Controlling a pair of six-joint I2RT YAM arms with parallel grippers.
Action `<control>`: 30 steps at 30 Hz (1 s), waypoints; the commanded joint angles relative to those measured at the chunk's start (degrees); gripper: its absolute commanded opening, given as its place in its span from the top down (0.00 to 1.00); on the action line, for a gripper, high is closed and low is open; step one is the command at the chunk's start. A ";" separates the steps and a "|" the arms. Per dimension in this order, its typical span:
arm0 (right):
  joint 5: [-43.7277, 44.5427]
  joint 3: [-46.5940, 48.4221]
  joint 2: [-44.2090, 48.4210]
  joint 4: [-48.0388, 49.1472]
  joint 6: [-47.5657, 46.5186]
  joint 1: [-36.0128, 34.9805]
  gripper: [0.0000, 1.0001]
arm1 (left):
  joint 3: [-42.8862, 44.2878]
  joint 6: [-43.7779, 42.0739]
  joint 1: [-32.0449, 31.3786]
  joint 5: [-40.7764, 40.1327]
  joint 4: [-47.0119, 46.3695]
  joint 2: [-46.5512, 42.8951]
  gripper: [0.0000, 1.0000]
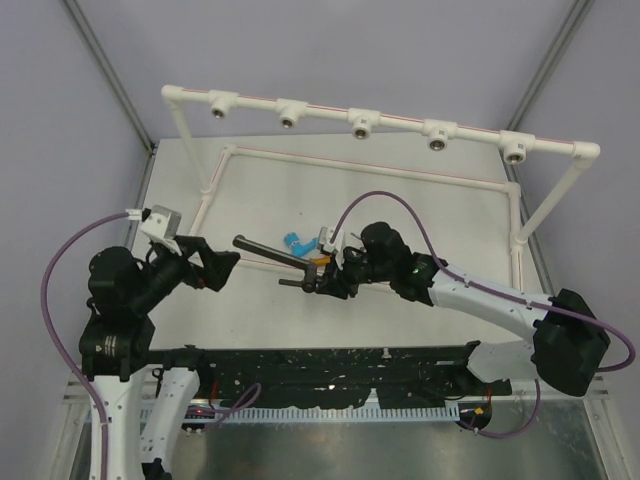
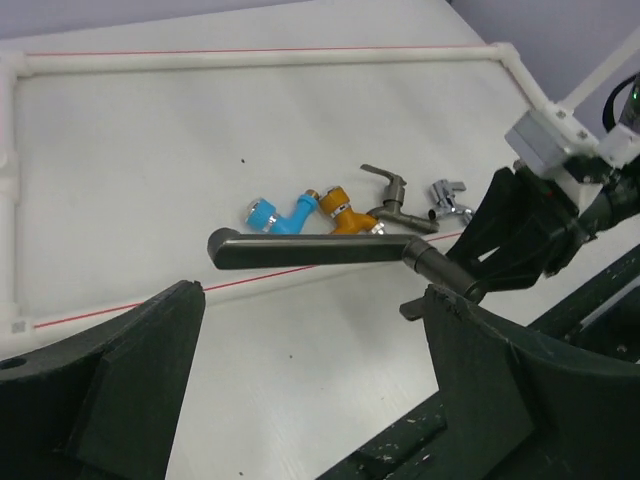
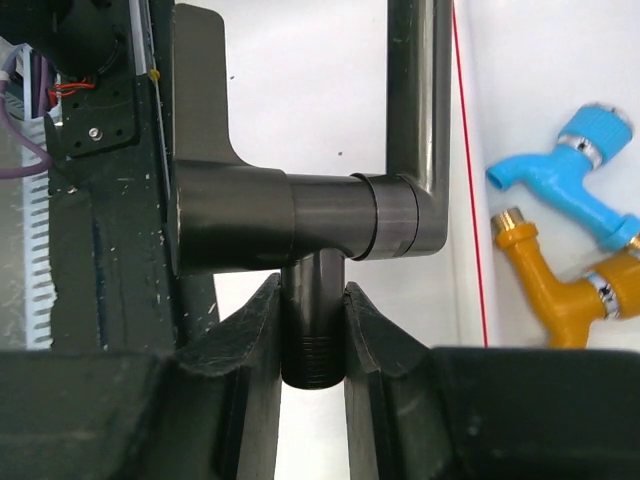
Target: Install the water faucets
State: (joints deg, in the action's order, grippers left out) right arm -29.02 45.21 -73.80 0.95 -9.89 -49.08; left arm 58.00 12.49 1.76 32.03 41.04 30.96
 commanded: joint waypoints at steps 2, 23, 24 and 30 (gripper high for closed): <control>-5.16 3.39 6.29 -6.39 7.77 3.10 0.95 | -1.21 -17.30 -11.13 -2.86 -2.01 0.41 0.04; -12.82 17.27 4.20 -26.44 3.91 11.20 0.95 | -16.10 -32.97 -19.51 9.37 -28.31 1.80 0.04; -12.73 17.71 4.02 -26.70 3.48 11.20 0.94 | -14.59 -33.14 -19.77 9.80 -27.86 4.69 0.04; -13.08 20.79 2.43 -30.83 2.16 11.20 0.95 | -9.92 -39.90 -23.55 11.92 -27.32 13.06 0.00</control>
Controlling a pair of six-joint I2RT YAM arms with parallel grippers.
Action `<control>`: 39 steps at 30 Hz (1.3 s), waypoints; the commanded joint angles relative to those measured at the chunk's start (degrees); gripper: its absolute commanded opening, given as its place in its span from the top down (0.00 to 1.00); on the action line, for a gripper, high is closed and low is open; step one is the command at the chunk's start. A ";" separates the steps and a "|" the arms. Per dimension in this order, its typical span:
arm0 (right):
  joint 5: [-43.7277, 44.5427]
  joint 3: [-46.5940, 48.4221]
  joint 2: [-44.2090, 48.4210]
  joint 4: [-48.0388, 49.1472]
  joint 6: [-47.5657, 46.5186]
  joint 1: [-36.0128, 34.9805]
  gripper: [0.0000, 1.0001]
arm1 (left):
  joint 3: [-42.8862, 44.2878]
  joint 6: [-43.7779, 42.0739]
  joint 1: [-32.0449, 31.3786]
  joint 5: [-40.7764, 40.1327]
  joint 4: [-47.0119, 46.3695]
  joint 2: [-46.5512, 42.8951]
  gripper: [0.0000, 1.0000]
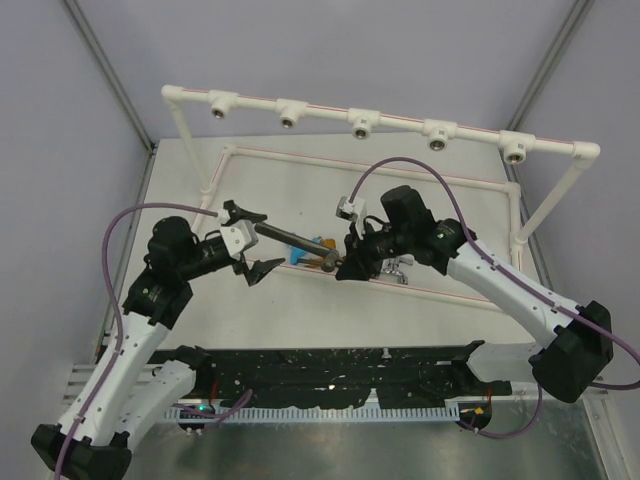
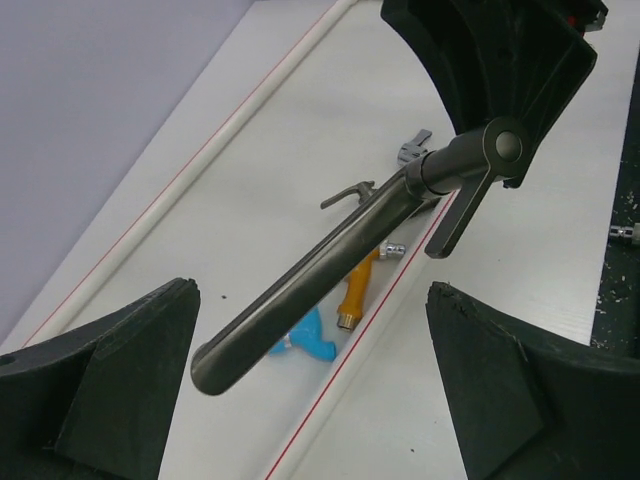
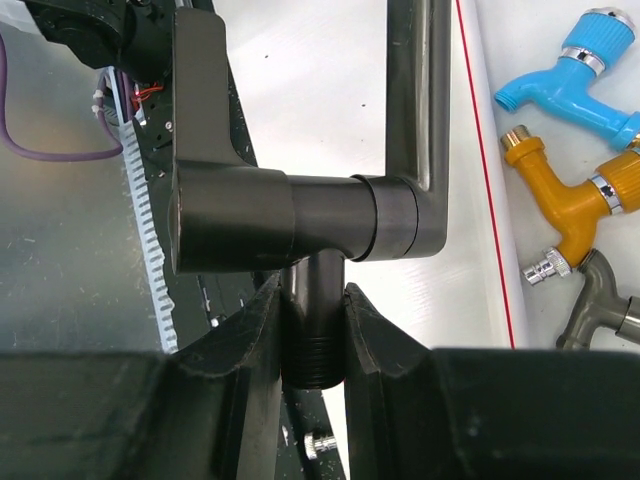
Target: Install the water faucets
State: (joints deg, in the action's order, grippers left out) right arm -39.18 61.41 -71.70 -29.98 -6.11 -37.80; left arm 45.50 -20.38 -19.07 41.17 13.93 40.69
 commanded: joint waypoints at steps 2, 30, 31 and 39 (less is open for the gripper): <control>-3.53 4.86 0.60 -0.78 -1.97 -0.08 0.95 | 2.58 -12.11 -4.74 2.86 0.65 4.49 0.00; -11.27 5.13 3.23 0.18 0.57 -0.43 0.95 | 6.98 -27.61 -15.12 10.25 1.89 22.86 0.47; -11.27 5.04 3.32 0.44 0.75 -0.43 0.95 | 7.06 -27.26 -15.38 9.99 1.89 22.95 0.51; -8.20 2.15 5.51 4.56 1.10 -0.43 0.73 | 5.22 -14.19 -15.56 5.43 -4.17 20.40 1.00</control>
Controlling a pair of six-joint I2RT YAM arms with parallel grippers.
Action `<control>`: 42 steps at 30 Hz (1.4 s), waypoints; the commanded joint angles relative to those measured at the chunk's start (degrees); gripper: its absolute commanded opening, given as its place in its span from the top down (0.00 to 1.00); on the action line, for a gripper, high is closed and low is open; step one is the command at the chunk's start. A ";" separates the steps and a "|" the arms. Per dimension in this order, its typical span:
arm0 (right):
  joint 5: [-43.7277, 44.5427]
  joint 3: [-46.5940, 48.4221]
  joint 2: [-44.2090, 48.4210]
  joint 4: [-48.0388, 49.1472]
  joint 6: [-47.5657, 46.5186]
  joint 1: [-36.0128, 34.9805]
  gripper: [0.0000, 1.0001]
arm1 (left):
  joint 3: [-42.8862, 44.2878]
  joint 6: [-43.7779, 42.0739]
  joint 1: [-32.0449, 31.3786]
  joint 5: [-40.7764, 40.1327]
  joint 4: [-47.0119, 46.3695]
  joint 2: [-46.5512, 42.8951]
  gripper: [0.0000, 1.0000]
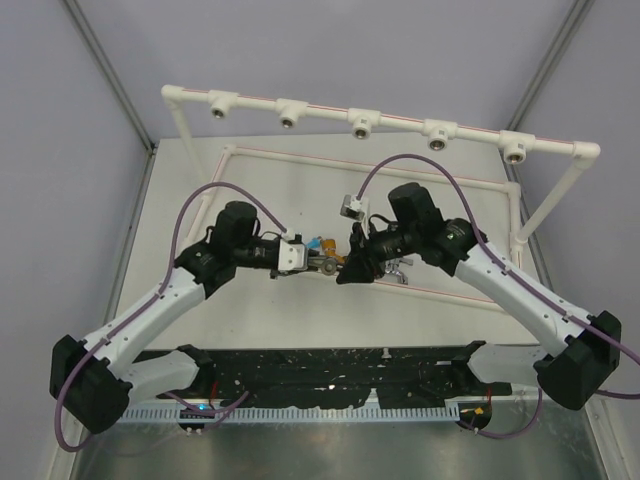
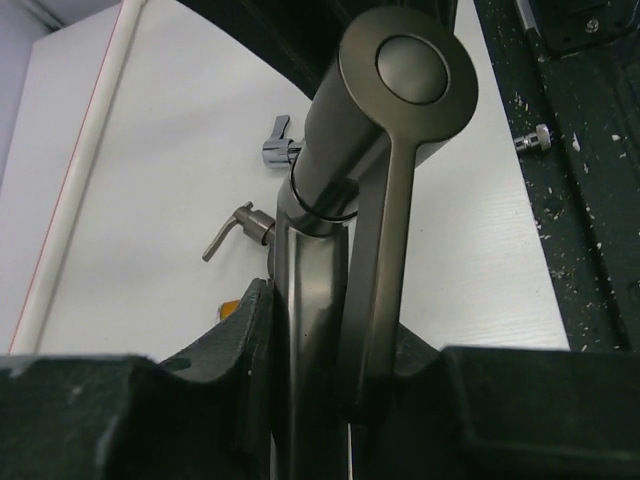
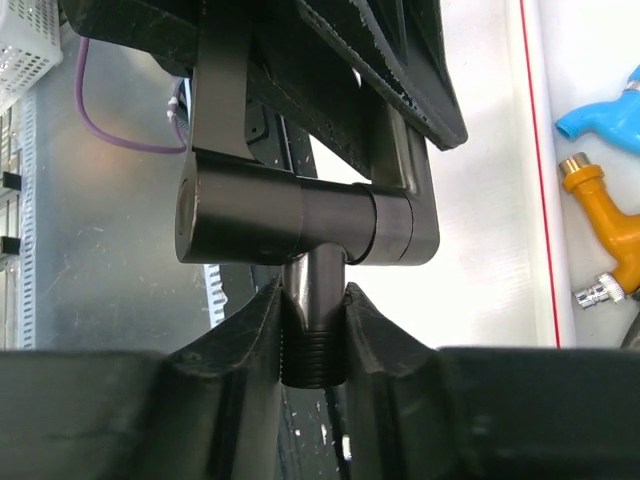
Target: Install the water faucets
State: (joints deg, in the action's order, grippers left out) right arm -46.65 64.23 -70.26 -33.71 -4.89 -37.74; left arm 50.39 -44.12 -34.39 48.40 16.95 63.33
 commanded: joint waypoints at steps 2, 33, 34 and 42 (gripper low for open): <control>1.21 -2.86 6.18 11.11 -0.56 -0.32 0.51 | 0.06 17.44 -0.15 -5.93 -8.94 -3.38 1.00; -12.14 -18.36 9.27 56.39 10.16 2.05 0.52 | -0.31 50.99 0.99 6.51 -0.35 -11.66 1.00; -12.41 -18.00 8.57 55.96 10.16 2.05 0.58 | 0.49 50.36 0.99 7.57 0.44 -11.13 1.00; -18.73 -14.57 6.72 52.09 10.95 2.05 0.95 | 3.14 50.27 1.08 17.42 -0.16 -9.19 1.00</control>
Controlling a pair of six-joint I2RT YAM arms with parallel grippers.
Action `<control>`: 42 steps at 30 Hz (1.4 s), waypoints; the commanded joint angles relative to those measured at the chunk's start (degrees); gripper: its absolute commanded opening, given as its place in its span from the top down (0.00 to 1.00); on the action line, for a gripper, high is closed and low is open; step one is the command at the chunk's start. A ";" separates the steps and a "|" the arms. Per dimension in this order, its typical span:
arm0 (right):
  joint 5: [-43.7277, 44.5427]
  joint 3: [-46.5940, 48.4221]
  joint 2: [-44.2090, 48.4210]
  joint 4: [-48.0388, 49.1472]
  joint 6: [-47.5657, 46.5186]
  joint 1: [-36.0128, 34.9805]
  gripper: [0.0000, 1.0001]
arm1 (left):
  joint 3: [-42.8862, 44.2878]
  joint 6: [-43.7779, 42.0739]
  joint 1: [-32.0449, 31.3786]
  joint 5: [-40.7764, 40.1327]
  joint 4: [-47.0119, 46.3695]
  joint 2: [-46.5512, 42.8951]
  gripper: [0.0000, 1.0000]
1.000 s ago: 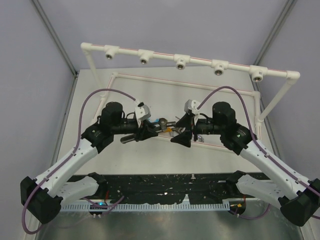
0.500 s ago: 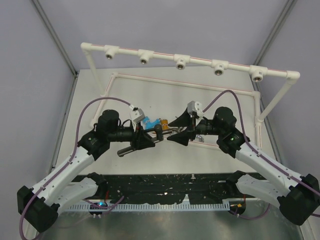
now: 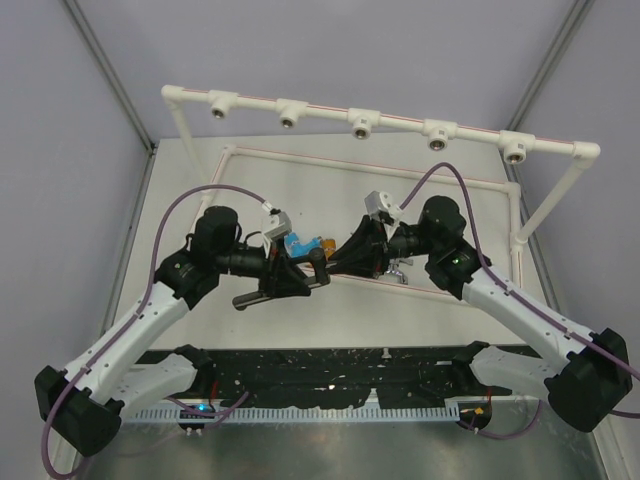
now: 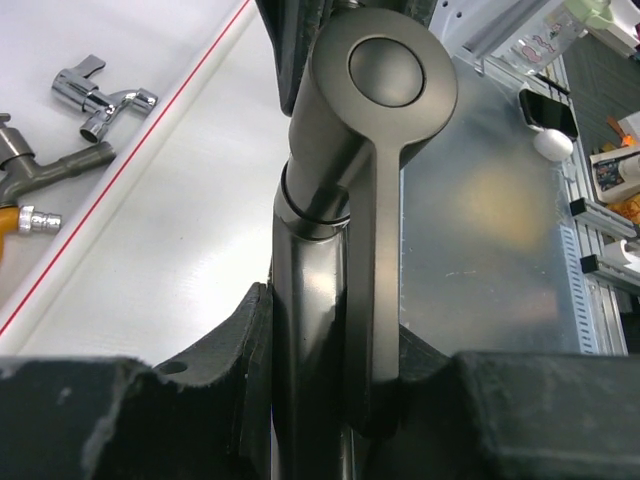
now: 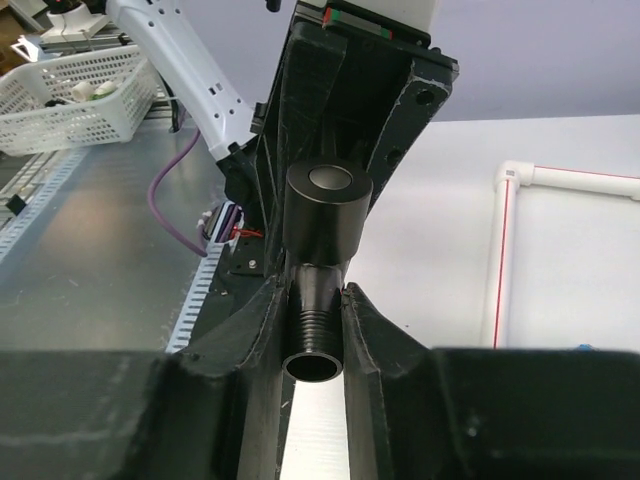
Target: Install the water faucets
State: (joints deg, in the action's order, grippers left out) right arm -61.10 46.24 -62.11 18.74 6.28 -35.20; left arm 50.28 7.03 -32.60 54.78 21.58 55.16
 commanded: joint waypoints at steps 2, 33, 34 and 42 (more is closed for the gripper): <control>-7.00 3.77 -1.79 -0.20 0.13 -0.48 0.95 | 2.54 -1.40 -0.80 13.58 -6.29 -1.36 1.00; 7.75 3.51 -4.51 5.86 8.83 -0.75 0.95 | -23.03 36.99 -0.89 -14.80 -71.40 2.41 0.34; 7.58 3.42 -4.69 6.48 9.27 -0.75 0.95 | -23.21 38.05 -0.97 -14.71 -72.98 2.93 0.35; 7.05 2.63 -4.69 8.24 10.42 -1.10 0.95 | -24.53 42.54 -0.97 -15.32 -81.17 5.84 0.78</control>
State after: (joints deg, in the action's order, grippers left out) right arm -51.90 47.99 -67.90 20.03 15.20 -35.66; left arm 25.93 45.95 -33.41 40.36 -49.80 60.51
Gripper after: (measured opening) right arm 0.295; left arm 0.433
